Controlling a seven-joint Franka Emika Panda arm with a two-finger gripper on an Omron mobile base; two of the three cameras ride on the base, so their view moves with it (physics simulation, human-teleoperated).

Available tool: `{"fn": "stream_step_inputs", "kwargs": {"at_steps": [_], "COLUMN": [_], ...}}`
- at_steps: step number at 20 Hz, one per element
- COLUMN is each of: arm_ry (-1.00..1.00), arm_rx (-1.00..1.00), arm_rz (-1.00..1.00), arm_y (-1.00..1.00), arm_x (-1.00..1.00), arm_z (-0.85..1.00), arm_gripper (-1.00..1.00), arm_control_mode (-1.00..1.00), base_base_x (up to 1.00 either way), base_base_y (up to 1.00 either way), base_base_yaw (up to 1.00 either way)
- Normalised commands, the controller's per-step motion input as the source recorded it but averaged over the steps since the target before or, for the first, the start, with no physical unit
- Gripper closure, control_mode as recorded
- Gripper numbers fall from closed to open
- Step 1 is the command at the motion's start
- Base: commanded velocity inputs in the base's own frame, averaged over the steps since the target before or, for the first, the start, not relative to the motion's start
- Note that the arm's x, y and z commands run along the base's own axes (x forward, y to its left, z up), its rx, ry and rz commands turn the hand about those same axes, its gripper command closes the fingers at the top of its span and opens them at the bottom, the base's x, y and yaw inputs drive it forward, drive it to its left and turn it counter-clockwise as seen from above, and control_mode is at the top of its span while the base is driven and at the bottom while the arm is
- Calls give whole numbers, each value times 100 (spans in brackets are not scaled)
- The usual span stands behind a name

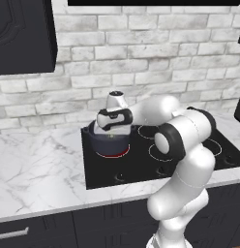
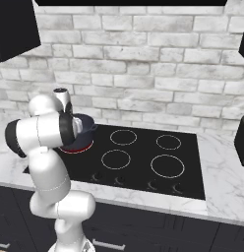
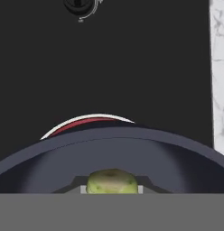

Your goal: Turn on the burner for the pot on the stove. Wait thirty seconds for the pot to heat up. Then add the broccoli to the pot.

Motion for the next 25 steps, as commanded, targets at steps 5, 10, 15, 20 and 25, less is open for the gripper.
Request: {"fn": "stream_step_inputs", "kwargs": {"at_steps": [5, 10, 15, 20, 25], "arm_ry": [0, 0, -4, -14, -2], "arm_rx": [0, 1, 0, -9, -13], "arm_rz": [0, 0, 0, 0, 0], "arm_y": [-1, -7, -2, 0, -23], "arm_x": [2, 0, 0, 0, -21], "arm_z": [-14, 0, 31, 100, 100], "arm_gripper": [-100, -100, -100, -100, -100], "arm_control_mode": [-100, -100, -100, -100, -100], "base_base_x": [0, 0, 0, 0, 0], "base_base_y": [0, 0, 0, 0, 0], "base_base_yaw": [0, 0, 0, 0, 0]}}
